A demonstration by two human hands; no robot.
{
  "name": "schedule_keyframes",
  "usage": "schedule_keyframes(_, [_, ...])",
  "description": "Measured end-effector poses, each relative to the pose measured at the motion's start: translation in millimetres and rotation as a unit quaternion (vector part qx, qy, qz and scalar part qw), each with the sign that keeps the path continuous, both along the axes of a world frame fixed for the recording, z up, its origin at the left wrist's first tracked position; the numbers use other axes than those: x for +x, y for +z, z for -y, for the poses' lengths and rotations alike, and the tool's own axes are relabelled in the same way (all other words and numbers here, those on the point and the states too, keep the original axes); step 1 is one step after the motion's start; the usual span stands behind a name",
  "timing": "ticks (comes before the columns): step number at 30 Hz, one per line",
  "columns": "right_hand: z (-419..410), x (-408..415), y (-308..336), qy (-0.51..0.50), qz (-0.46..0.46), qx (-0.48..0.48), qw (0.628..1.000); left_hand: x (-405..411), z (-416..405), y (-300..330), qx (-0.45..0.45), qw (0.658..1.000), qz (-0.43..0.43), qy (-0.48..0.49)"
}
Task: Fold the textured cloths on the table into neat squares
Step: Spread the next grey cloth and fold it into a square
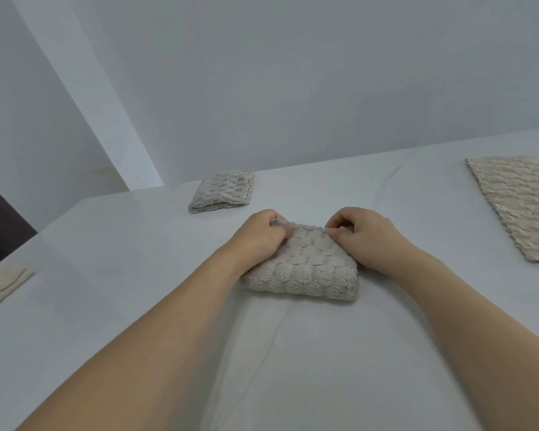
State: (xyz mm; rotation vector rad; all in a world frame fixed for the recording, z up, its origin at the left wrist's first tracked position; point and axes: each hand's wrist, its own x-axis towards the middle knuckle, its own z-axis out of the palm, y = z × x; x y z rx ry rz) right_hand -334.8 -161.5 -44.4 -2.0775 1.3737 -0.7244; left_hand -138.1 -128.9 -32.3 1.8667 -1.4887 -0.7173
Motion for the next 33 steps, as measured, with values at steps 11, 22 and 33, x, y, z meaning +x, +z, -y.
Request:
schedule_keyframes(11, [8.4,-3.9,-7.0,-0.029,-0.104,-0.07,0.992,-2.9,10.8,-3.3,0.04,0.993,0.108,0.001])
schedule_keyframes(22, [8.5,-2.5,25.6,0.027,-0.234,-0.021,0.972,-6.7,-5.5,-7.2,0.001,0.991,0.134,-0.003])
schedule_keyframes(33, [-4.6,22.5,2.9,0.029,-0.258,-0.138,0.956,1.3,-52.1,23.5,0.129,0.981,-0.146,0.015])
